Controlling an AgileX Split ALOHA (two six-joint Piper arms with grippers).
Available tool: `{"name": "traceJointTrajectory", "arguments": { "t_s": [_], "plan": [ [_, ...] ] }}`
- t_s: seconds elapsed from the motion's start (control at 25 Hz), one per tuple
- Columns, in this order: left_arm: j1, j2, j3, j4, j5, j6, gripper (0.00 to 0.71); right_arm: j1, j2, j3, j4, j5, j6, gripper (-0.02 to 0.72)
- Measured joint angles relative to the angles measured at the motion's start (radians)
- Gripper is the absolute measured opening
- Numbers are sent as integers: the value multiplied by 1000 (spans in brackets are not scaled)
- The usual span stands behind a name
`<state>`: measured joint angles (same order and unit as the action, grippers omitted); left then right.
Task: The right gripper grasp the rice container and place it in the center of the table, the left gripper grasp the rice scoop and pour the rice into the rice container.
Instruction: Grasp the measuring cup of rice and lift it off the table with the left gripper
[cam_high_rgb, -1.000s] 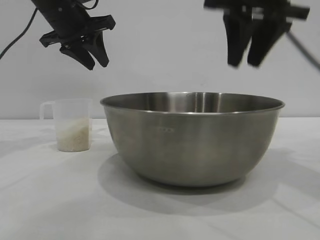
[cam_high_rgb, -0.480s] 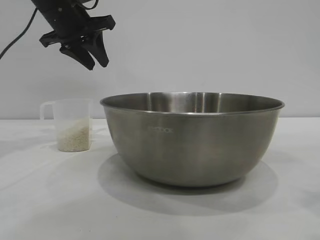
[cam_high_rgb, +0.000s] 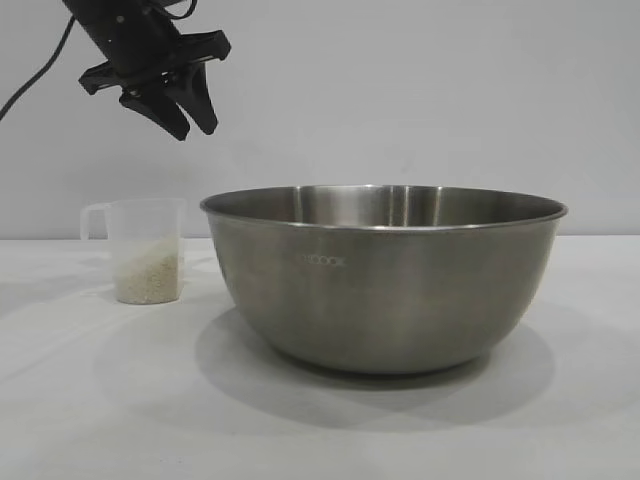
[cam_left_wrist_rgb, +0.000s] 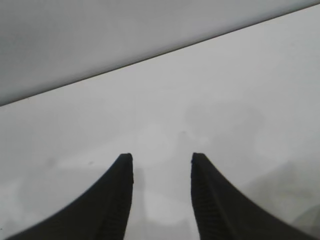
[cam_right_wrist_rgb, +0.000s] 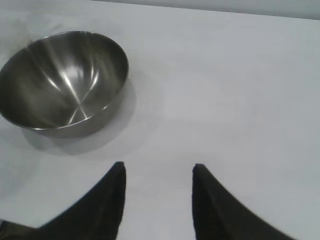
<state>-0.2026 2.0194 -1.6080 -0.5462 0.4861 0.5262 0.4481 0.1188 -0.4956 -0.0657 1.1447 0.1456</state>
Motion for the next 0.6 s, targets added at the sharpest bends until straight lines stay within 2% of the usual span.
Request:
{"name": "traceJointTrajectory", "arguments": {
  "t_s": [0.16, 0.4, 0.48, 0.6],
  "plan": [
    [0, -35, 0, 19, 8, 0, 224, 0, -65, 0, 44, -2, -73, 265],
    [0, -80, 12, 23, 7, 0, 224, 0, -135, 3, 53, -2, -88, 265],
    [0, -110, 56, 23, -17, 7, 224, 0, -135, 3, 55, -2, -88, 265],
    [0, -187, 187, 17, -99, 45, 224, 0, -135, 6, 55, -2, -90, 265]
  ]
}}
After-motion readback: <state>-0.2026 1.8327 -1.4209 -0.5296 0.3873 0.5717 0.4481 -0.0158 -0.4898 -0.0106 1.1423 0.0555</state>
